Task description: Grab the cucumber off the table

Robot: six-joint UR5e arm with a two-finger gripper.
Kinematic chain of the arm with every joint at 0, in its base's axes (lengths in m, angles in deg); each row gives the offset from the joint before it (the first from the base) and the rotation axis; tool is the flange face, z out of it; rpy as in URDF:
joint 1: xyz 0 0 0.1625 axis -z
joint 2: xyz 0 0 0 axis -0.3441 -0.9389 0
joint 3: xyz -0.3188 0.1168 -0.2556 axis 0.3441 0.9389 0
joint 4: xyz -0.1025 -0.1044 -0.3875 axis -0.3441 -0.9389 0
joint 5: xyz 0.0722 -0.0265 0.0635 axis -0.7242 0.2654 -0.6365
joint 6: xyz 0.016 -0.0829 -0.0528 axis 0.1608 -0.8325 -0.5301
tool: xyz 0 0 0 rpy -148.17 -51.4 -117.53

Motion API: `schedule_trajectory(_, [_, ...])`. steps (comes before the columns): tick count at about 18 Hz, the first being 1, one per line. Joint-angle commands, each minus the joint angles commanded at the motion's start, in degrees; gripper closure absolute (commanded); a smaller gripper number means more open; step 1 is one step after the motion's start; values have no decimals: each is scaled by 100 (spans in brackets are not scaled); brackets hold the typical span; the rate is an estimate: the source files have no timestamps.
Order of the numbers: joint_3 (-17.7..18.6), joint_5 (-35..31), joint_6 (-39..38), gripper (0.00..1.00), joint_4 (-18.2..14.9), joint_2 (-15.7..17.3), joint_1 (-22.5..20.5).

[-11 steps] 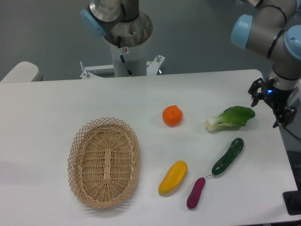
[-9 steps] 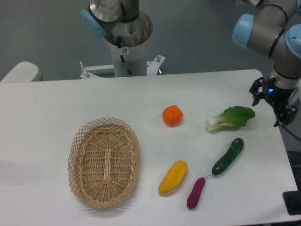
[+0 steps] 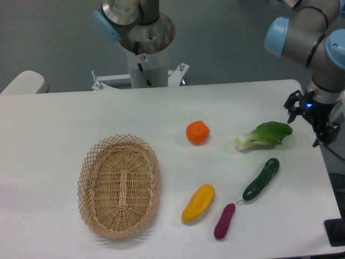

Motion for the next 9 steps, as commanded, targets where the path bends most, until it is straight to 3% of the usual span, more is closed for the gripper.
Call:
schedule_trajectory(3, [-26, -27, -623, 0, 132, -176, 238])
schedule_trajectory(6, [-44, -27, -1485, 0, 501, -430, 414])
schedule_trajectory(9, [-18, -35, -1750, 0, 721, -650, 545])
